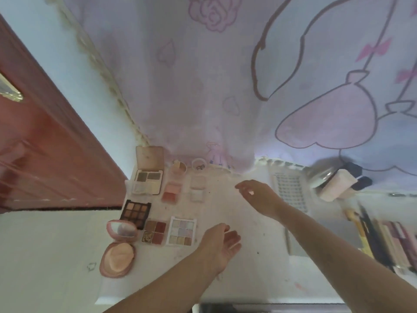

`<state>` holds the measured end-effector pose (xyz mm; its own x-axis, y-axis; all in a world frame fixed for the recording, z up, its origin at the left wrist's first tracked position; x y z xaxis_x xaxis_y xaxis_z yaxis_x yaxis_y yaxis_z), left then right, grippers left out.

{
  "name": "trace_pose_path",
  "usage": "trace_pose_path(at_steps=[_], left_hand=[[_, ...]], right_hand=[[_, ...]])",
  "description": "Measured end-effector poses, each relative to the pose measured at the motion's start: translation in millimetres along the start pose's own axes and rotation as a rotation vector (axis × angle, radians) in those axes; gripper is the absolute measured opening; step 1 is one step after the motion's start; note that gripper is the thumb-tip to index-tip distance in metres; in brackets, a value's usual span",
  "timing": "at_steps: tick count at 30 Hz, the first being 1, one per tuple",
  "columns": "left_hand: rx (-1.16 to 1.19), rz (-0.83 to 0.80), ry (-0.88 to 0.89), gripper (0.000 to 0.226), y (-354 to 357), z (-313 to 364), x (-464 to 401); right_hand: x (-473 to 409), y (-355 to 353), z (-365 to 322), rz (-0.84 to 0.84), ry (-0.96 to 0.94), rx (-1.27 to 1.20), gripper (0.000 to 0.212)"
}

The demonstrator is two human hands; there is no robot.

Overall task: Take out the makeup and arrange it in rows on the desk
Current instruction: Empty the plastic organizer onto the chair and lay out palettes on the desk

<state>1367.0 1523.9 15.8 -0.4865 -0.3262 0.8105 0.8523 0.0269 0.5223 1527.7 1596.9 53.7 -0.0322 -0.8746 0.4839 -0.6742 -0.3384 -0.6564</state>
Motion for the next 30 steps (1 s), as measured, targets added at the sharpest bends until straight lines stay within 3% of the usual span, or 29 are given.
trace_pose_path(at_steps=[4, 7, 9, 11, 14, 17, 19, 22, 24, 27, 30], left_hand=[[-0.255, -0.081, 0.013, 0.012, 65, 1, -35], [-0.439, -0.056, 0.044, 0.015, 99, 6, -59], [-0.549, -0.025, 0.038, 0.025, 113, 5, -70], [-0.632, -0.017, -0.010, 0.028, 119, -7, -73], [-0.682, -0.022, -0.119, 0.023, 113, -41, -74], [-0.677, -0.034, -0.139, 0.017, 103, -63, -76], [-0.648, -0.050, -0.144, 0.016, 102, -70, -79], [-0.661, -0.091, -0.142, 0.015, 101, -74, -78], [-0.618, -0.108, -0.126, 0.015, 93, -68, -73], [-0.348, -0.369, -0.210, 0.046, 88, -66, -55], [-0.131, -0.593, -0.185, 0.060, 79, -47, -22]], right_hand=[[42, -51, 94, 0.182, 0.201, -0.002, 0.029], [68, -72, 150, 0.290, 0.342, -0.068, 0.030], [74, -72, 162, 0.232, 0.347, -0.070, 0.030], [75, -58, 154, 0.048, 0.258, 0.000, 0.027], [88, -18, 137, -0.190, 0.142, 0.321, 0.040], [103, 15, 131, -0.219, 0.047, 0.612, 0.054], [110, 24, 128, -0.138, -0.020, 0.679, 0.046], [116, 18, 113, 0.003, -0.112, 0.566, 0.030], [117, 9, 99, 0.019, -0.136, 0.309, 0.027], [115, 0, 68, 0.016, -0.163, -0.035, 0.030], [111, 5, 27, 0.039, -0.270, -0.075, 0.032]])
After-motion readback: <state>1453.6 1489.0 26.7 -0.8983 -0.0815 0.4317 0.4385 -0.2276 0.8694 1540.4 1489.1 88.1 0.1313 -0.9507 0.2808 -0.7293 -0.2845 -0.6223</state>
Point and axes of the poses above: each hand's wrist, its own x-axis away from the middle knuckle, its own y-axis out of the palm, z = x × y, the point moved 8 cm from there along -x, towards the middle knuckle, and after that the axes turned 12 degrees about -z, right-handed, at the moved point
